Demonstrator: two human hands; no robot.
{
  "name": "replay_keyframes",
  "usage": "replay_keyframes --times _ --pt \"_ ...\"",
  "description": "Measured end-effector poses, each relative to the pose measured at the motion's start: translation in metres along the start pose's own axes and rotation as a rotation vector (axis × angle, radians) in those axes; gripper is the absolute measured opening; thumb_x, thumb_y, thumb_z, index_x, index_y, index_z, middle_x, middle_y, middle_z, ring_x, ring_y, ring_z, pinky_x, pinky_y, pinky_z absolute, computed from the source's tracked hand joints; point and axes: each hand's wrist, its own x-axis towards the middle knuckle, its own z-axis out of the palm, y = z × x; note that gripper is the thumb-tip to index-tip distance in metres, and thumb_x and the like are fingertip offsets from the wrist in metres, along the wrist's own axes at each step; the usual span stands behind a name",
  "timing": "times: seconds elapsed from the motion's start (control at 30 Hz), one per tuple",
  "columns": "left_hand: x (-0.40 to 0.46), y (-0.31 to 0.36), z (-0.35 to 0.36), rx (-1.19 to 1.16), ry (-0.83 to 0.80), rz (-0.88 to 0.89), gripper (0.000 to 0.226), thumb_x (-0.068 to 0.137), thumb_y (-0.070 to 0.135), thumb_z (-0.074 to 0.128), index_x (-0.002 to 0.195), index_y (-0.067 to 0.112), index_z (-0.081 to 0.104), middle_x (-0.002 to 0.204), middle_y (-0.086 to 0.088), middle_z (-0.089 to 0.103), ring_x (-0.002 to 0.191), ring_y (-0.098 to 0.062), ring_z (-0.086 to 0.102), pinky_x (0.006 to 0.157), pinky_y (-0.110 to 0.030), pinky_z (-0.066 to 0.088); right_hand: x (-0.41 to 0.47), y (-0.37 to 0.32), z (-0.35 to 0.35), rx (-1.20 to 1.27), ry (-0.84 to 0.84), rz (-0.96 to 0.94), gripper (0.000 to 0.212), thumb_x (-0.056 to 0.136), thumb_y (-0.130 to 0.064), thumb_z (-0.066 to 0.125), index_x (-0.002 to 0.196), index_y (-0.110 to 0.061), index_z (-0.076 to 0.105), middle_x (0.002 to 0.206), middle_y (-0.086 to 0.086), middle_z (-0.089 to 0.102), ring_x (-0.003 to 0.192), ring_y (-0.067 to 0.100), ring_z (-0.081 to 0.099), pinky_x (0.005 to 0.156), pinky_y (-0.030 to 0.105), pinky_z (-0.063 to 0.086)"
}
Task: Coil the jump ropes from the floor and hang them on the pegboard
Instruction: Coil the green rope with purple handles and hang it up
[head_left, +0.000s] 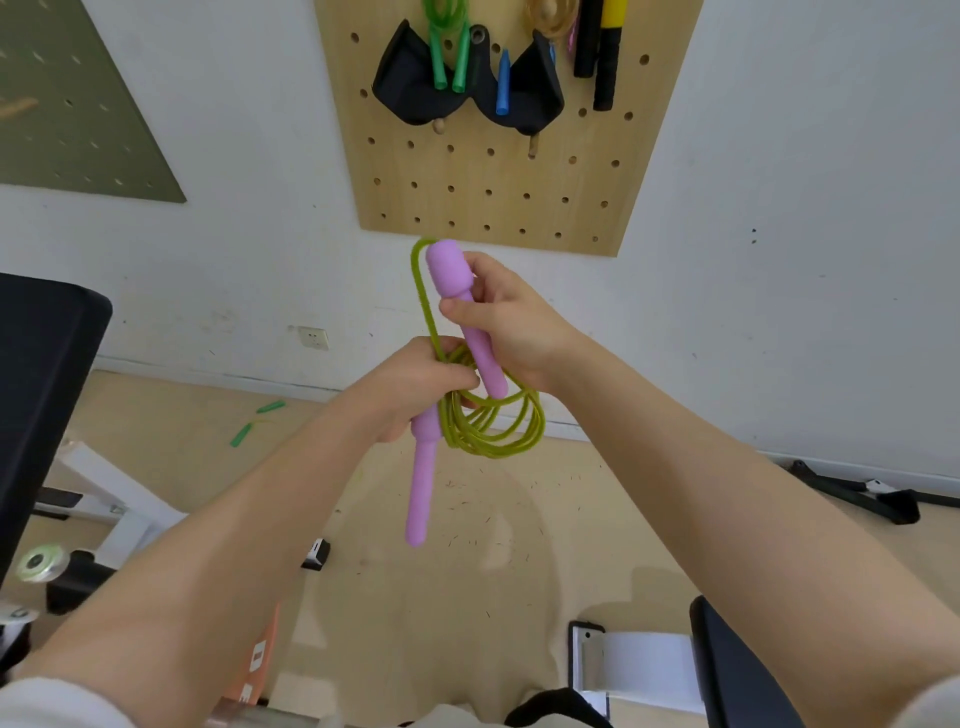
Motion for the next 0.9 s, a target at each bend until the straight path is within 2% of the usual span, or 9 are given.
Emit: replay_keyframes --times 0.1,0.2,0.47,0.53,0.6,0.63,0.73,0.8,0.9 --pt "-0.002 -0.001 -0.004 -0.047 0.0 -0.006 0.015 0.077 -0.001 0.053 0.088 0.001 0.063 0.075 -0.011 0.056 0.067 -0.016 0.058 0.059 -0.023 0.046 -0.002 0.007 -0.002 0.214 -0.01 -0.041 0.043 0.09 0.007 0.047 0.129 -0.011 0.041 0.082 -0.004 0.046 0.074 0.006 0.047 0.076 0.025 0.039" --pt "-0.003 -0.003 -0.009 -0.077 -0.003 -0.036 0.025 0.075 0.001 0.052 0.097 -0.007 0.06 0.078 -0.011 0.054 0.072 -0.021 0.054 0.063 -0.028 0.044 -0.006 0.013 -0.005 0.385 -0.053 -0.066 0.044 0.078 0.005 0.051 0.113 -0.02 0.045 0.084 0.002 0.044 0.078 0.012 0.048 0.067 0.021 0.044" --pt "-0.001 0.005 -0.021 -0.157 0.015 -0.073 0.016 0.085 -0.003 0.048 0.084 0.007 0.061 0.065 -0.005 0.057 0.051 -0.012 0.059 0.05 -0.022 0.05 -0.01 0.013 -0.007 0.468 -0.063 -0.086 0.042 0.063 0.014 0.048 0.093 -0.015 0.045 0.085 0.0 0.054 0.08 0.011 0.057 0.068 0.024 0.046" --pt "-0.003 0.008 -0.021 -0.204 0.012 -0.065 0.016 0.083 -0.004 0.049 0.084 0.006 0.06 0.064 -0.006 0.055 0.05 -0.012 0.057 0.049 -0.022 0.05 -0.012 0.012 -0.011 0.104 -0.068 -0.094 0.038 0.062 0.004 0.055 0.092 -0.017 0.045 0.097 0.002 0.048 0.082 0.015 0.053 0.069 0.028 0.047" --pt "-0.004 0.008 -0.019 -0.229 0.005 -0.045 0.015 0.082 -0.006 0.05 0.086 0.004 0.06 0.066 -0.008 0.055 0.052 -0.013 0.057 0.05 -0.022 0.05 -0.009 0.019 -0.016 -0.591 -0.004 -0.115 0.035 0.061 -0.021 0.062 0.092 -0.024 0.046 0.104 -0.003 0.043 0.099 0.013 0.043 0.094 0.037 0.039" --pt "-0.004 0.008 -0.019 -0.237 0.012 -0.031 0.016 0.082 -0.007 0.05 0.088 0.003 0.061 0.067 -0.01 0.056 0.054 -0.015 0.058 0.053 -0.024 0.051 -0.007 0.023 -0.021 -0.78 -0.002 -0.092 0.036 0.061 -0.033 0.062 0.092 -0.03 0.044 0.105 -0.008 0.042 0.106 0.013 0.037 0.104 0.041 0.03" --pt "-0.001 0.007 -0.018 -0.228 -0.003 -0.002 0.026 0.076 -0.006 0.052 0.1 -0.005 0.06 0.078 -0.017 0.059 0.07 -0.028 0.06 0.073 -0.043 0.055 -0.013 0.022 -0.029 -0.471 -0.182 0.124 0.073 0.063 -0.048 0.068 0.126 -0.04 0.032 0.122 0.0 0.051 0.121 0.018 0.044 0.11 0.042 0.028" --pt "-0.001 0.008 -0.015 -0.18 -0.004 0.007 0.032 0.073 -0.007 0.054 0.104 -0.002 0.06 0.074 -0.013 0.061 0.068 -0.024 0.062 0.068 -0.04 0.056 -0.017 0.016 -0.034 -0.215 -0.205 0.193 0.097 0.064 -0.059 0.067 0.143 -0.039 0.014 0.13 -0.001 0.051 0.125 0.015 0.045 0.108 0.037 0.03" --pt "-0.003 0.012 -0.011 -0.141 0.003 0.034 0.031 0.077 -0.011 0.053 0.101 0.006 0.06 0.062 -0.001 0.059 0.056 -0.014 0.061 0.053 -0.024 0.05 -0.017 0.012 -0.036 -0.165 -0.116 0.13 0.058 0.087 -0.058 0.04 0.138 -0.03 0.036 0.109 -0.008 0.062 0.119 0.009 0.049 0.105 0.036 0.035"
